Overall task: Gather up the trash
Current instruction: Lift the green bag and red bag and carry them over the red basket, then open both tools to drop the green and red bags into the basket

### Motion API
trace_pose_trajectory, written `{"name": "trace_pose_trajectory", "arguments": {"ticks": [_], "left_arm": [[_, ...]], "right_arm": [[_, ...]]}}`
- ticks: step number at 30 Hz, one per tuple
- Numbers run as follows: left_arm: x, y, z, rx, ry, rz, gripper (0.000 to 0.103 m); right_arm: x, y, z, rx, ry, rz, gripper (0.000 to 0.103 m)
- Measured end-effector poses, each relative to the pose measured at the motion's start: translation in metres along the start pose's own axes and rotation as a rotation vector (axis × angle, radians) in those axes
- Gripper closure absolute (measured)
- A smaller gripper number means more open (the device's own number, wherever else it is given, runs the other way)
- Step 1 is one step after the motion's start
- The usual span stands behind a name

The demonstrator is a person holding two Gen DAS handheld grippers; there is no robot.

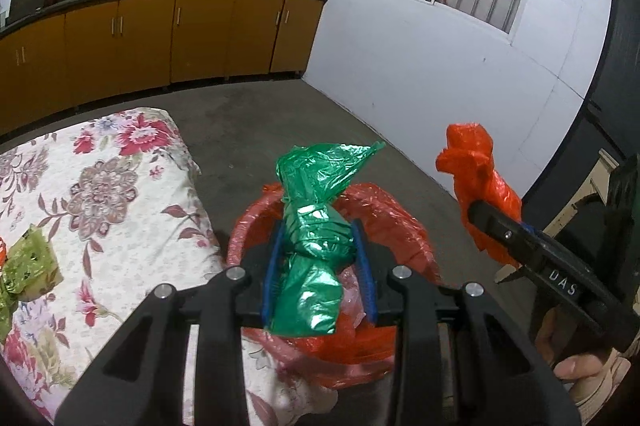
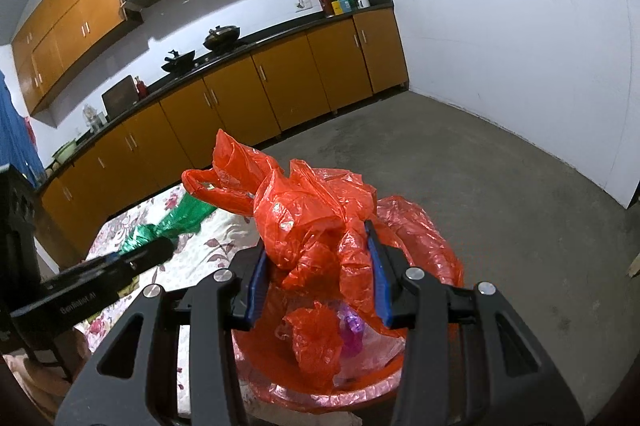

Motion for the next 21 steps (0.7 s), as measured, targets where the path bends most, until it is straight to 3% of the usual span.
{"name": "trace_pose_trajectory", "arguments": {"ticks": [10,13,16,21], "left_arm": [[0.004,-0.021,-0.011,0.015,-0.009,0.033,0.069],[0.005,-0.027,-0.011,0.017,0.002,0.046,0.057],[0.007,-0.034,-0.008,0.017,0.014,0.058,0.047],[0.012,-0.04,0.003,-0.001,0.033,0.08,0.044]], "right_arm": [[0.001,-0.006,-0.01,-0.028,-0.066,0.0,0.059],[-0.002,-0.011,-0.015,-0.042,-0.096,-0.002,0.057],[-0.005,-0.016,-0.019,-0.056,-0.125,0.0,0.048],[0.0,-0.017,-0.023,-0.053,-0.127,0.006,0.041]]}}
Point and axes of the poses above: each gripper's, at about its wrist camera, not at the fingertips, and y roughly against the way its jaws point, z to its left, x to its underside, the point moved 4 cm from there along -y, roughly the way its jaws point, and after that the axes turned 7 degrees about y, right-handed, at the moved point
